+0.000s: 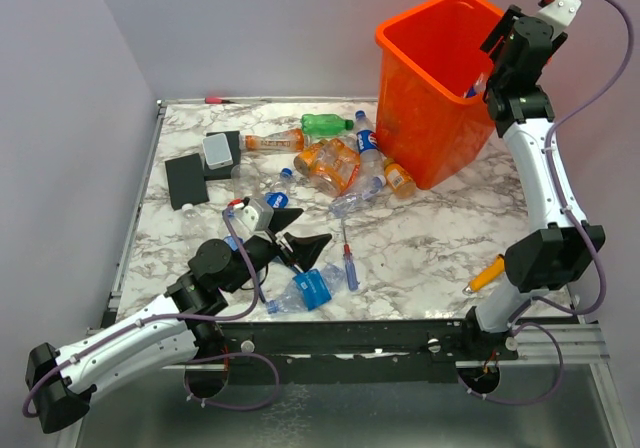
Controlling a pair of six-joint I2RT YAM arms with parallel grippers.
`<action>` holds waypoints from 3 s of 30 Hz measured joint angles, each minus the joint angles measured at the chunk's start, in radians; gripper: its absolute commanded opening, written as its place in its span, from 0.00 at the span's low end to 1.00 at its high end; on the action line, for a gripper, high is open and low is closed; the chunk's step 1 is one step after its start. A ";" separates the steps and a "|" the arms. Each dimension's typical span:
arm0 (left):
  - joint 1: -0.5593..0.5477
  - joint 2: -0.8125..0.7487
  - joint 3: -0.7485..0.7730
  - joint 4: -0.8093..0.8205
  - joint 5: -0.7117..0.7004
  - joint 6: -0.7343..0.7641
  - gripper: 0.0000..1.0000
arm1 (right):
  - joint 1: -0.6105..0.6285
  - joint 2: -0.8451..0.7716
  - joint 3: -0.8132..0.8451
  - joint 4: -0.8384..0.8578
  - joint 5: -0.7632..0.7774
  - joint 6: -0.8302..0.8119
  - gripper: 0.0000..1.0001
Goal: Put the plastic bottles in the bin
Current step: Place the plastic bottle in the trash bin, then move the plastic bottle to the center of the board.
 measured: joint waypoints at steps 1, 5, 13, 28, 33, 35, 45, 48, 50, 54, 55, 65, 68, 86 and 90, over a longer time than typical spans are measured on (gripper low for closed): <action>0.000 0.001 0.000 0.000 0.000 0.000 0.99 | 0.000 0.001 -0.002 -0.005 -0.004 0.002 0.78; 0.000 0.007 0.000 0.000 0.000 0.000 0.99 | 0.000 0.000 -0.005 -0.024 -0.030 0.024 0.81; 0.000 0.027 0.000 -0.011 -0.027 0.001 0.99 | 0.013 -0.071 0.035 -0.064 -0.203 0.135 0.92; 0.000 0.052 0.044 -0.135 -0.417 -0.014 0.99 | 0.664 -0.596 -0.367 0.009 -0.500 0.148 0.96; 0.000 0.071 0.061 -0.189 -0.523 -0.014 0.99 | 0.747 -0.614 -0.697 -0.002 -0.511 0.209 1.00; 0.000 0.081 0.074 -0.212 -0.555 -0.013 0.99 | 0.752 -0.613 -0.813 -0.017 -0.518 0.259 1.00; 0.000 0.125 0.089 -0.267 -0.631 -0.034 0.99 | 0.752 -0.855 -1.227 0.060 -0.423 0.603 1.00; 0.000 0.165 0.097 -0.286 -0.595 -0.056 0.99 | 0.752 -0.925 -1.306 0.090 -0.397 0.644 1.00; 0.000 0.216 0.121 -0.309 -0.556 -0.064 0.99 | 0.752 -0.947 -1.335 0.089 -0.388 0.648 1.00; 0.000 0.377 0.209 -0.371 -0.486 -0.085 0.99 | 0.752 -0.974 -1.373 0.062 -0.361 0.644 0.99; 0.000 0.426 0.232 -0.390 -0.471 -0.092 0.99 | 0.752 -0.982 -1.381 0.051 -0.349 0.645 0.99; 0.004 0.661 0.269 -0.496 -0.240 -0.183 0.96 | 0.752 -0.986 -1.453 -0.034 -0.296 0.653 0.97; 0.003 0.659 0.269 -0.508 -0.163 -0.199 0.96 | 0.752 -0.961 -1.453 -0.041 -0.296 0.653 0.97; -0.218 0.589 0.282 -0.789 -0.148 -0.161 0.99 | 0.752 -0.933 -1.494 -0.045 -0.310 0.653 0.97; -0.220 0.702 0.317 -0.786 -0.155 -0.124 0.99 | 0.752 -0.943 -1.494 -0.050 -0.312 0.653 0.97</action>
